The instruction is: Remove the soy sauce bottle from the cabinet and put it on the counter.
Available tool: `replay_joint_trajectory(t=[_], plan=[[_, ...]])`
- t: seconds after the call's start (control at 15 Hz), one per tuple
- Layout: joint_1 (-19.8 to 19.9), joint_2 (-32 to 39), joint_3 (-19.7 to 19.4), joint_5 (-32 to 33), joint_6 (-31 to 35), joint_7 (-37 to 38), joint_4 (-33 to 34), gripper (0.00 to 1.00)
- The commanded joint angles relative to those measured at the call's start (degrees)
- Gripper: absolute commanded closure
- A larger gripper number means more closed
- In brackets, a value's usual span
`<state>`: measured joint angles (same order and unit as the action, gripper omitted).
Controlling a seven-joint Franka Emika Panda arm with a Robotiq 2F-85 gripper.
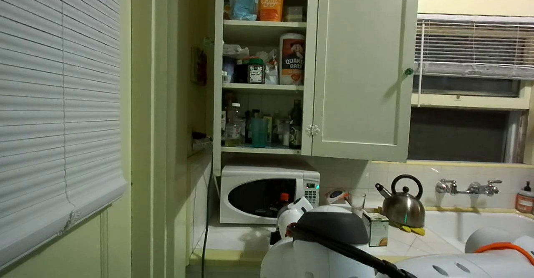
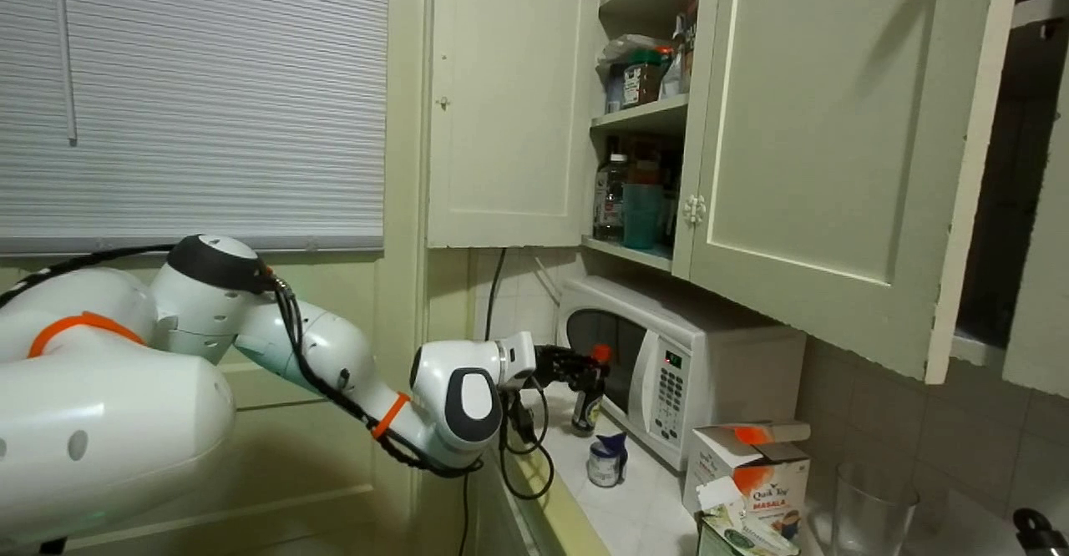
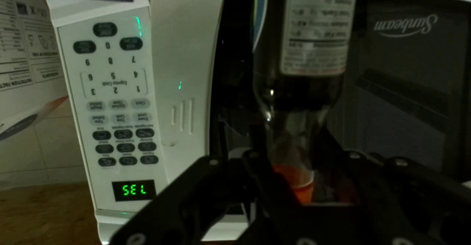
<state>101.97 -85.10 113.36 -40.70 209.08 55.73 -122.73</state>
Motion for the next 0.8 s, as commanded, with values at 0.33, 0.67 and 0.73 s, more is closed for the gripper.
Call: replay_joint_trajectory(t=[0.33,0.67,0.73], plan=[[0.79,0.0,2.24,-0.97,2.95,-0.75,0.1,0.88],[0.43,0.0,2.13,-1.19,3.64,-0.66,-0.64,0.64],[0.3,0.0,2.03,-1.12,3.89,-0.7,-0.83,0.38]])
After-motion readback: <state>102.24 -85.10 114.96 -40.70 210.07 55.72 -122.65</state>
